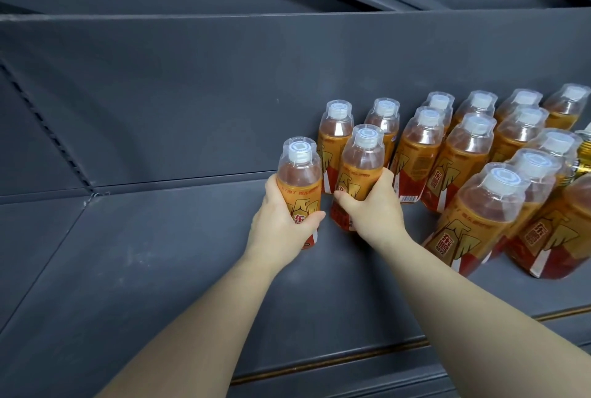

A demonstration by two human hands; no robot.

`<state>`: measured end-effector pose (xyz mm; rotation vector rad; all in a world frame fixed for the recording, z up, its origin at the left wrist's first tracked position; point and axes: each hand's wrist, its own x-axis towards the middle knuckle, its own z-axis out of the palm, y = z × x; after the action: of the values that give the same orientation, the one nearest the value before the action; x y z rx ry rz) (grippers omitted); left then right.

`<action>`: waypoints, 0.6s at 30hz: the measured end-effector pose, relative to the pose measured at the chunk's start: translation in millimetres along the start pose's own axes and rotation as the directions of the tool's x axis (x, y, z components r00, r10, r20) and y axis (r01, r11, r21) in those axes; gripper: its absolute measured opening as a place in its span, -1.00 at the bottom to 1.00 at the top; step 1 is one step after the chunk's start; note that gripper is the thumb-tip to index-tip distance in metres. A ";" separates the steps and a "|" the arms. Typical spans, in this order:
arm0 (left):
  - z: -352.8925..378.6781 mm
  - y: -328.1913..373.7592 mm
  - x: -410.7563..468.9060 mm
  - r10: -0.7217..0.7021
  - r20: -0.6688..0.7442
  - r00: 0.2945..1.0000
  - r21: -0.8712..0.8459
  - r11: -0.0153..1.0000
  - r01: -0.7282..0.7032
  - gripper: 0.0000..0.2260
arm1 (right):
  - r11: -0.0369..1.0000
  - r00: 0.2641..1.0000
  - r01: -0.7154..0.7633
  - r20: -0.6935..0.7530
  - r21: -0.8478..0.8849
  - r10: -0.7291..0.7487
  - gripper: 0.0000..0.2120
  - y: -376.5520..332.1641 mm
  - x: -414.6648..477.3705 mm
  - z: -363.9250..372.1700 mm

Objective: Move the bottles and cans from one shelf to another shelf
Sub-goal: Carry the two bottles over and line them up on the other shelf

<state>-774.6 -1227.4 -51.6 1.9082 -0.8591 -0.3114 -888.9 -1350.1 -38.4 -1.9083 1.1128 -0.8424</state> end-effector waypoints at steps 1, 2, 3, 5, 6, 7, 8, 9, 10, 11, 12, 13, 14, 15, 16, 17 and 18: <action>0.0 -0.2 -0.4 0.002 0.000 1.000 -0.003 1.000 -0.002 -0.25 | 1.000 1.000 -0.002 -0.001 -0.002 0.002 -0.33 0.4 -0.2 0.3; 0.1 -0.4 -0.4 0.003 0.000 1.000 -0.005 1.000 -0.003 -0.24 | 1.000 1.000 -0.002 -0.004 0.000 0.002 -0.34 0.9 -0.2 0.5; -0.1 -0.2 -0.7 0.005 0.001 1.000 -0.008 1.000 -0.005 -0.23 | 1.000 1.000 0.000 -0.007 0.005 0.000 -0.34 1.4 -0.2 0.6; -0.2 0.0 -1.2 0.008 0.002 1.000 -0.011 1.000 -0.008 -0.21 | 1.000 1.000 0.002 -0.012 0.011 -0.002 -0.35 1.9 -0.7 0.9; -0.1 -0.3 -1.5 0.009 0.001 1.000 -0.012 1.000 -0.009 -0.21 | 1.000 1.000 -0.001 -0.013 0.013 0.001 -0.35 1.7 -1.0 1.0; 0.0 -0.3 -1.7 0.010 0.000 1.000 -0.012 1.000 -0.010 -0.21 | 1.000 1.000 -0.005 -0.015 0.012 0.006 -0.34 1.7 -1.2 1.1; 0.2 -1.0 -1.6 0.010 -0.002 1.000 -0.011 1.000 -0.010 -0.21 | 1.000 1.000 -0.008 -0.017 0.011 0.009 -0.34 1.4 -1.6 1.4; 0.5 -1.6 -1.6 0.011 -0.003 1.000 -0.009 1.000 -0.011 -0.21 | 1.000 1.000 -0.010 -0.017 0.011 0.010 -0.34 1.3 -2.1 1.5; 0.7 -2.1 -1.3 0.012 -0.002 1.000 -0.008 1.000 -0.012 -0.21 | 1.000 1.000 -0.010 -0.018 0.012 0.011 -0.34 1.1 -2.4 1.7; 0.9 -2.3 -1.0 0.012 0.000 1.000 -0.009 1.000 -0.012 -0.20 | 1.000 1.000 -0.011 -0.018 0.012 0.011 -0.34 1.2 -2.5 1.8; 1.1 -2.7 -0.8 0.014 0.003 1.000 -0.009 1.000 -0.014 -0.20 | 1.000 1.000 -0.011 -0.017 0.011 0.011 -0.34 0.9 -3.0 1.9; 1.3 -2.4 -0.9 0.016 0.006 1.000 -0.008 1.000 -0.016 -0.20 | 1.000 1.000 -0.013 -0.016 0.011 0.014 -0.34 0.8 -3.0 2.0; 1.5 -2.5 -0.9 0.016 0.007 1.000 -0.008 1.000 -0.016 -0.20 | 1.000 1.000 -0.015 -0.016 0.011 0.015 -0.34 0.8 -2.9 2.2; 1.7 -2.7 -1.1 0.014 0.006 1.000 -0.008 1.000 -0.014 -0.20 | 1.000 1.000 -0.018 -0.017 0.010 0.018 -0.34 0.8 -3.0 2.2; 1.8 -3.4 -1.1 0.012 0.003 1.000 -0.008 1.000 -0.012 -0.20 | 1.000 1.000 -0.019 -0.017 0.009 0.019 -0.34 0.5 -3.2 2.3; 1.8 -3.7 -1.2 0.010 0.000 1.000 -0.005 1.000 -0.010 -0.21 | 1.000 1.000 -0.017 -0.019 0.005 0.017 -0.34 0.7 -3.3 2.5; 1.8 -3.9 -1.2 0.010 -0.003 1.000 0.001 1.000 -0.010 -0.22 | 1.000 1.000 -0.014 -0.024 0.000 0.014 -0.34 1.1 -3.1 3.0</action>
<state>-774.8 -1226.8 -55.9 1.9043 -0.8668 -0.3022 -888.2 -1346.9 -41.3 -1.8929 1.1386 -0.8594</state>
